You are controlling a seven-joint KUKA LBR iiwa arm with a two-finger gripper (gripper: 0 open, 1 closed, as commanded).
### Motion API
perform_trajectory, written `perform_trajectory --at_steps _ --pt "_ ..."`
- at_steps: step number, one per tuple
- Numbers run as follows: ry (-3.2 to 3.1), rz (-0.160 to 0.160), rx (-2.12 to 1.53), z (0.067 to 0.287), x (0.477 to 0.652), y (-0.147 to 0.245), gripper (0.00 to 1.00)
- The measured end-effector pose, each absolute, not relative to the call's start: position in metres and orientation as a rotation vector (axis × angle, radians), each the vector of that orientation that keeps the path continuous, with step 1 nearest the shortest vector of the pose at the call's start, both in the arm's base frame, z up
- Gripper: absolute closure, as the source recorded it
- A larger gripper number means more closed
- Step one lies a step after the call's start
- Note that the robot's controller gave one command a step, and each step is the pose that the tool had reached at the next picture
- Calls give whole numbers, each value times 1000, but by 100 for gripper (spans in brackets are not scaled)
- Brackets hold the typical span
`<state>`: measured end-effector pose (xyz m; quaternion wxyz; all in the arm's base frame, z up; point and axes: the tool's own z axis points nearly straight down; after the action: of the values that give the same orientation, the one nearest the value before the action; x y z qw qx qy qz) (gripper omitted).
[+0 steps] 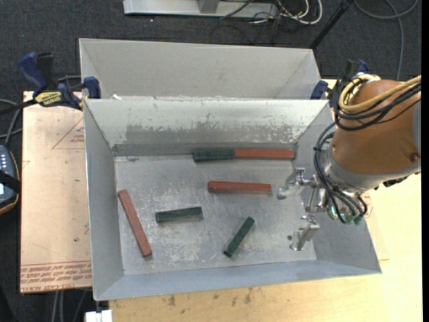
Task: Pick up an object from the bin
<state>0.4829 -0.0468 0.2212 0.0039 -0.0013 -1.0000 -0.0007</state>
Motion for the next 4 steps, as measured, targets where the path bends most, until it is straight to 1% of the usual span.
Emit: perform_trajectory --at_steps 1,2,3,4 --pt "-3142 -1 0 225 485 -47 0" --pt "-3146 0 100 155 499 -25 0" --pt "-3102 -1 578 81 509 2 100" --pt "-3102 -1 579 81 509 2 100"
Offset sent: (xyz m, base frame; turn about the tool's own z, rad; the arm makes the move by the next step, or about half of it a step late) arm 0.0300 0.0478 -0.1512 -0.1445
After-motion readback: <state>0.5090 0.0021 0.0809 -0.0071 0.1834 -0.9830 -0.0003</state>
